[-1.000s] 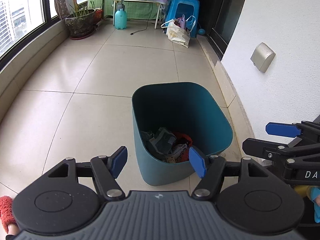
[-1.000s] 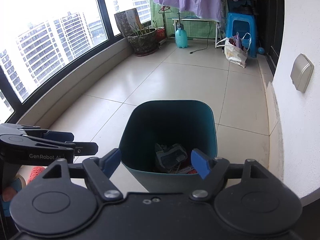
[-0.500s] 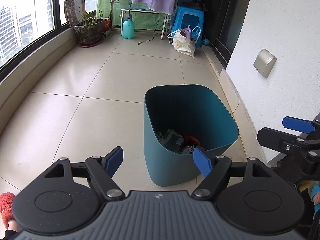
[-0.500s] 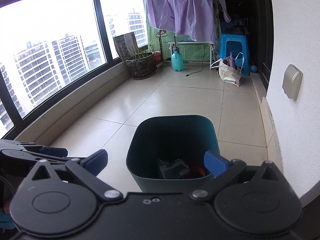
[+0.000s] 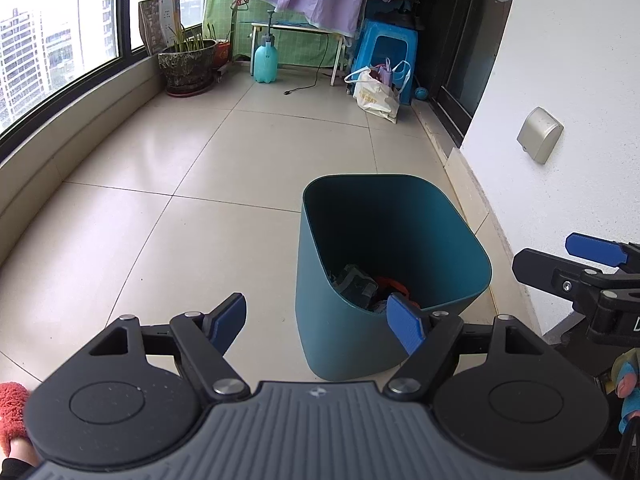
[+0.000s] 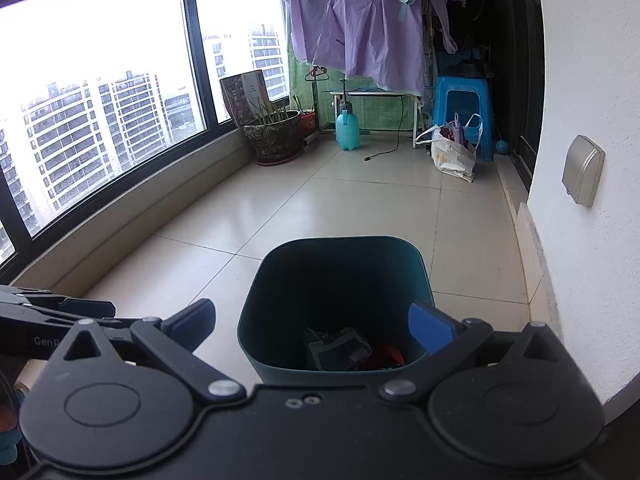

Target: Collect trash

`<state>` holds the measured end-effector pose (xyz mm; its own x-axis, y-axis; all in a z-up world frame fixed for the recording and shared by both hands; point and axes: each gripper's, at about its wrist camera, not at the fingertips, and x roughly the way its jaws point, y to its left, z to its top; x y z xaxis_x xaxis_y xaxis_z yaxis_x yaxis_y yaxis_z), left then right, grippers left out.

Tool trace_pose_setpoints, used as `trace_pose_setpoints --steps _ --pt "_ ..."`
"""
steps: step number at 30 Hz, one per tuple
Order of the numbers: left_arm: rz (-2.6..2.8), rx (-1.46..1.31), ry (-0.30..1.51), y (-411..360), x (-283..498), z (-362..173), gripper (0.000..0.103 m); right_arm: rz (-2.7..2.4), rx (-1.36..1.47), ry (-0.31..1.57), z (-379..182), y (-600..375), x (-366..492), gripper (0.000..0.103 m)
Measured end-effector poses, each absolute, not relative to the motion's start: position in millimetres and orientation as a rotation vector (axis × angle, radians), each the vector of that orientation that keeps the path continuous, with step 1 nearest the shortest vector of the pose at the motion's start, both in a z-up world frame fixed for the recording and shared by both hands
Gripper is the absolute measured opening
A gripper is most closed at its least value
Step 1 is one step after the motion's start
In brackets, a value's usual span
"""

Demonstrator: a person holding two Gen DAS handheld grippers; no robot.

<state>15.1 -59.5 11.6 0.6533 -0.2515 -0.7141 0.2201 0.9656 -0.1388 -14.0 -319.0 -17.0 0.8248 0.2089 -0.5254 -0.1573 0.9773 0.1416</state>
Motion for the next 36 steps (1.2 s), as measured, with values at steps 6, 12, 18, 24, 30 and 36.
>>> trace_pose_setpoints --steps 6,12,18,24,30,36 --pt "-0.275 -0.031 0.807 -62 12 13 0.077 0.209 0.093 0.575 -17 -318 -17 0.103" --pt "-0.292 -0.025 0.803 -68 10 14 0.077 0.213 0.101 0.576 -16 -320 -16 0.103" --pt "-0.316 -0.028 0.784 -69 7 18 0.077 0.217 0.096 0.575 -16 -320 -17 0.103" --pt "-0.326 -0.026 0.755 -71 3 21 0.077 0.180 0.116 0.600 -18 -322 -13 0.103" --pt "-0.321 -0.022 0.749 -72 4 22 0.077 0.182 0.116 0.619 -20 -320 -12 0.103" --pt "-0.326 -0.031 0.751 -70 2 22 0.077 0.185 0.112 0.621 -20 -319 -13 0.103"
